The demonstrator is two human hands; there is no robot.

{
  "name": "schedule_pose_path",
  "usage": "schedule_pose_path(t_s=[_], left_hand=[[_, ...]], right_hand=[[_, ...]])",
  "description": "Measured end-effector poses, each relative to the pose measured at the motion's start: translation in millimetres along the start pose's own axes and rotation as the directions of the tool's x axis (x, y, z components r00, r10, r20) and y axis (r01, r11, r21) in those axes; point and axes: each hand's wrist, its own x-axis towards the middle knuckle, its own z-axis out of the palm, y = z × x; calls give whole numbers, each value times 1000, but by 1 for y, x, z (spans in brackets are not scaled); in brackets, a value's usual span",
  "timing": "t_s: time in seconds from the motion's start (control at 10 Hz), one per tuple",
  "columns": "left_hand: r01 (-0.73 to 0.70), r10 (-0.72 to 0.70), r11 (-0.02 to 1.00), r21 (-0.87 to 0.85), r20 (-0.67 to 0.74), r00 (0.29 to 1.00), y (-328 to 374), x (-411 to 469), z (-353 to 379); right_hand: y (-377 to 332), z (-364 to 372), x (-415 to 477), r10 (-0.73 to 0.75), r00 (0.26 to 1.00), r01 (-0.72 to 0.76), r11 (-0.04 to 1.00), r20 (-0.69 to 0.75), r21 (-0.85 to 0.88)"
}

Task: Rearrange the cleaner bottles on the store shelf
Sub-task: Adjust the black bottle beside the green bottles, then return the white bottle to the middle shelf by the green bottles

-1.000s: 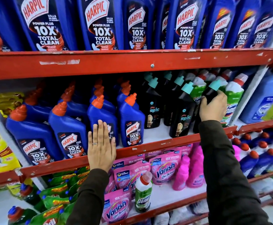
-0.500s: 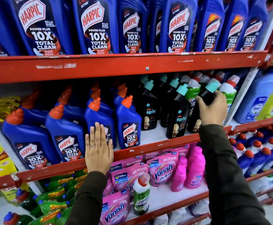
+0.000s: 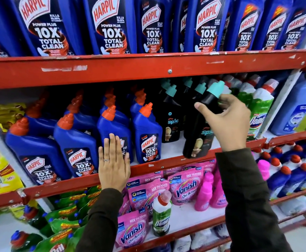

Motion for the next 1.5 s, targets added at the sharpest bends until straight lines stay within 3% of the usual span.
schedule_pose_path(t_s=[0.3,0.5,0.7,0.9,1.1,1.2,1.3,1.5], left_hand=[[-6,6,1000,16,1,1000,-1,2,-1],[-15,15,1000,16,-20,1000,0,7,1],[-25,25,1000,11,4,1000,2,-10,0],[-4,4,999,42,5,1000,0,4,0],[-15,14,998,58,5,1000,0,0,-1],[-4,3,999,49,8,1000,1,2,-3],[4,-5,997,80,13,1000,1,2,-4],[22,-24,994,106,18,1000,4,4,-6]], right_hand=[[-6,50,-23,-48,991,55,997,124,-60],[-8,61,-25,-84,988,95,992,130,-83],[14,64,-46,-148,973,150,989,178,5],[30,63,-93,-200,974,196,979,103,50],[78,70,-174,-23,841,120,982,540,-145],[107,76,-199,127,739,107,948,662,-301],[126,81,-217,220,687,54,935,693,-350],[138,83,-236,262,682,-70,953,683,-296]])
